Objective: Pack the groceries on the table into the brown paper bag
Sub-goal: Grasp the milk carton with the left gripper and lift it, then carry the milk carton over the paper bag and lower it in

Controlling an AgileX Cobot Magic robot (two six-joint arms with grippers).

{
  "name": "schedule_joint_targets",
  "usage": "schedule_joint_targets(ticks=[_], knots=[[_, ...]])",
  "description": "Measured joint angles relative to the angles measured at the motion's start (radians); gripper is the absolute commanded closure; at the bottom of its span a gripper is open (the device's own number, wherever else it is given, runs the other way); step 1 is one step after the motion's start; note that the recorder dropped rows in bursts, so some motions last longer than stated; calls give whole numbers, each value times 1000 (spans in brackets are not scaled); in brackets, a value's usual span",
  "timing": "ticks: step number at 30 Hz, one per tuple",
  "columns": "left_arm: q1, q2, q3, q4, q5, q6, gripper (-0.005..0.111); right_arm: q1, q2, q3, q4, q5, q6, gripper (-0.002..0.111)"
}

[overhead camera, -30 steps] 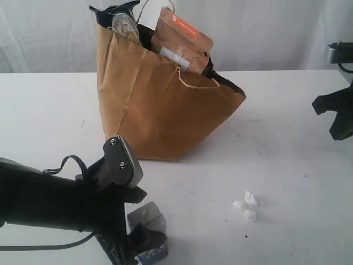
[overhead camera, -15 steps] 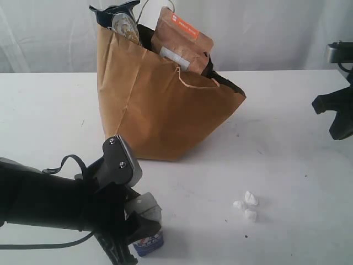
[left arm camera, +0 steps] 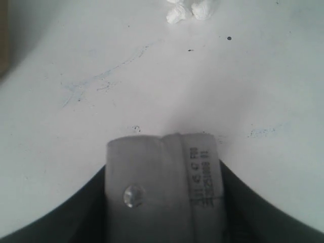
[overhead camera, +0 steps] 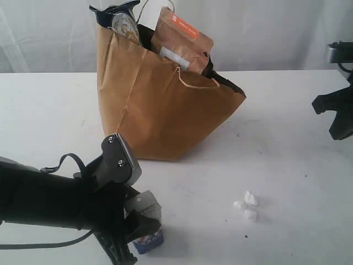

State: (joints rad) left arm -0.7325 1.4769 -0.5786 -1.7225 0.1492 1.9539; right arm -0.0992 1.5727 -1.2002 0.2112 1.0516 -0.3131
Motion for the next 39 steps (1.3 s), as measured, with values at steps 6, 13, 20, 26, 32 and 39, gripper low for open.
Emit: schedule_joint_targets(ticks=[6,13,20,26,32,39], knots=[[0,-91,0,0,-2,-1,101,0,0,0,0,0,0,108],[0,-184,0,0,-8,-1,101,0,0,0,0,0,0,108],[0,-294,0,0,-32,-1,101,0,0,0,14,0,0,108],[0,-393,0,0,-32,4,101,0,0,0,47,0,0,108],[0,-476,-96,2,-32,4,102,0,0,0,63,0,0,108],[0,-495,-242,2,-81,4,102,0,-4,73,59,-56,0,108]])
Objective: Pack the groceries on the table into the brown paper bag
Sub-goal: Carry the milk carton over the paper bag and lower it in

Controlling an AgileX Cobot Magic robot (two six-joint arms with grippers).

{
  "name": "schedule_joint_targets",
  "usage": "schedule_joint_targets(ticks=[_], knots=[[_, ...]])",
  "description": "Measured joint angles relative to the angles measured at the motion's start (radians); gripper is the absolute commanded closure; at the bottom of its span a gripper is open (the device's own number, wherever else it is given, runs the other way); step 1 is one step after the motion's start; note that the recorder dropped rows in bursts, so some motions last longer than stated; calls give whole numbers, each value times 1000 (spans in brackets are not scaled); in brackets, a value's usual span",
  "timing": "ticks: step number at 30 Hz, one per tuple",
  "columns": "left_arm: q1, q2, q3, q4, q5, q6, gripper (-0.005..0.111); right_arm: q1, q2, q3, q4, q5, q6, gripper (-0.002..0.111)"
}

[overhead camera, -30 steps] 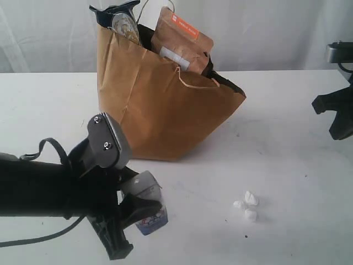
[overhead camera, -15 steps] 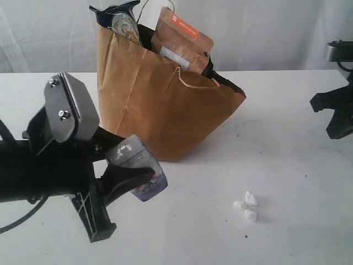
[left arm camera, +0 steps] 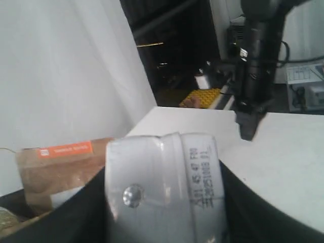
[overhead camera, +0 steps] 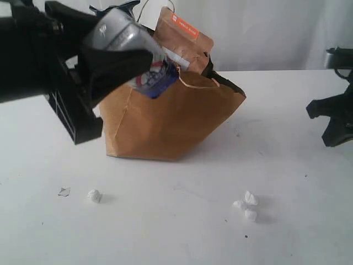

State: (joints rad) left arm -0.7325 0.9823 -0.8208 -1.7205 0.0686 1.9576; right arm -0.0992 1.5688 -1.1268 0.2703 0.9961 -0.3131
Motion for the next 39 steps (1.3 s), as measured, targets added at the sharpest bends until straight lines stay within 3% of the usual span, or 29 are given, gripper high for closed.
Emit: schedule_joint_targets(ticks=[9,15,18,22,23,27,35,39], knots=[[0,28,-83,19,-69,0,102,0,-2,209,-8,-12,0,108],[0,173,-179,160,-261,0,102,0,-20,230,47,19,7,108],[28,259,-265,225,-293,-55,102,0,-41,230,88,21,7,108],[104,353,-359,364,-230,-373,102,0,-82,230,94,19,7,108],[153,380,-373,448,-205,-533,102,0,-101,230,92,17,7,108],[250,408,-372,595,-169,-860,102,0,-126,230,80,17,5,108],[255,408,-372,657,-212,-1105,102,0,-126,230,76,5,5,108],[259,408,-372,751,-421,-1428,106,0,-126,230,76,1,5,108]])
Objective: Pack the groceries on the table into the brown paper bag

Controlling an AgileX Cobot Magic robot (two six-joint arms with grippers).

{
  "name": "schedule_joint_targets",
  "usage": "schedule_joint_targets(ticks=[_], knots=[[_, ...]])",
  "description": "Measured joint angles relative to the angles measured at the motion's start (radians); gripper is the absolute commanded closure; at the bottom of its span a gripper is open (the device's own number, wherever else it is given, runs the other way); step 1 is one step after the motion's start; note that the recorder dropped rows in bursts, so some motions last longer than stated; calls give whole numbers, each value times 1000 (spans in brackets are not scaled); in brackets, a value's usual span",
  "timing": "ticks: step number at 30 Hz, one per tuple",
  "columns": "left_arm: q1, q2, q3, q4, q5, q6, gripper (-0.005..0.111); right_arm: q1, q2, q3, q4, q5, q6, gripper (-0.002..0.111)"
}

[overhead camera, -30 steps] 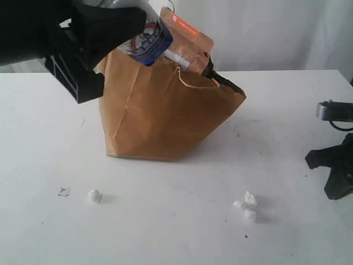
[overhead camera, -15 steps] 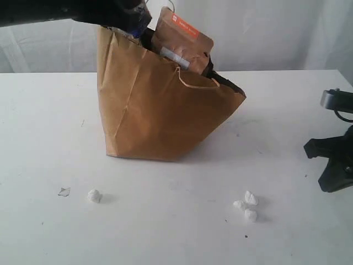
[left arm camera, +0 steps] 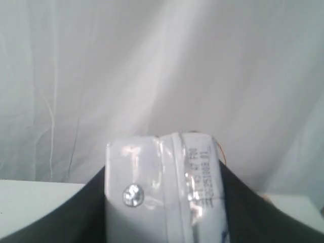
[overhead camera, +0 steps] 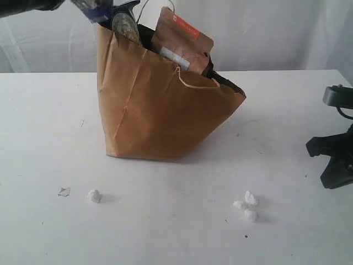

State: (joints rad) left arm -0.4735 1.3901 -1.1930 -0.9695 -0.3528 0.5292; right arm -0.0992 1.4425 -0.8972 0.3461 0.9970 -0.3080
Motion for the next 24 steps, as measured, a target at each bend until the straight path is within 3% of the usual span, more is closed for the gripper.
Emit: schedule_joint_targets(ticks=[4,9,15,20,24], knots=[[13,0,0,161,-51,-341,107,0,0,0,0,-16,0,108],[13,8,0,700,-39,-829,107,0,0,0,0,-33,0,108],[22,52,0,1124,-131,-1205,107,0,0,0,0,-37,-19,108],[113,112,0,1357,-289,-1560,107,0,0,0,2,1,-80,108],[236,184,0,1519,-546,-1776,107,0,0,0,2,18,-102,108]])
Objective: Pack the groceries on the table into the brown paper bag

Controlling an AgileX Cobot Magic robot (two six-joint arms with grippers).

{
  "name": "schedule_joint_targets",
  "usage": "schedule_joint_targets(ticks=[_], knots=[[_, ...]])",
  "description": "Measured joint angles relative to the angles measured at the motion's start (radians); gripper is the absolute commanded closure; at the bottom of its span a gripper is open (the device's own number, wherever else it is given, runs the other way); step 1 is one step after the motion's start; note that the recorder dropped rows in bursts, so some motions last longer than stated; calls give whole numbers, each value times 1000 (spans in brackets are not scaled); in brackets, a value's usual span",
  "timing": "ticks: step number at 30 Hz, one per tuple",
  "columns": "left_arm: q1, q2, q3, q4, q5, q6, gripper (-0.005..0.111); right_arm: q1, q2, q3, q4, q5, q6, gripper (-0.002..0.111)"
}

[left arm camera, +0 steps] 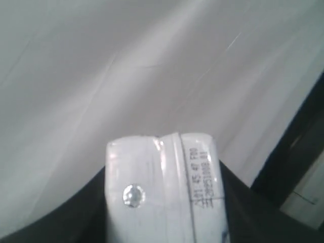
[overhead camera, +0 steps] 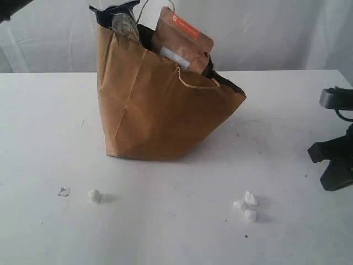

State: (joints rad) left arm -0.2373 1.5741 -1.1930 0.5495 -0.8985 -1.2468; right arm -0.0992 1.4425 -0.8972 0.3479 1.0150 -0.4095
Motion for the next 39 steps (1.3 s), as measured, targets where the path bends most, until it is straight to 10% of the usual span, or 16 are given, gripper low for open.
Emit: schedule_joint_targets(ticks=[5,12,24,39], knots=[[95,59,0,271,-235,-79,107,0,0,-20,38,0,-64,108],[59,118,0,538,-270,-72,107,0,0,-138,327,-26,-314,108],[31,137,0,551,-284,-51,107,11,0,-278,803,-139,-576,100],[-66,174,0,471,-286,116,107,160,59,-296,869,-271,-768,92]])
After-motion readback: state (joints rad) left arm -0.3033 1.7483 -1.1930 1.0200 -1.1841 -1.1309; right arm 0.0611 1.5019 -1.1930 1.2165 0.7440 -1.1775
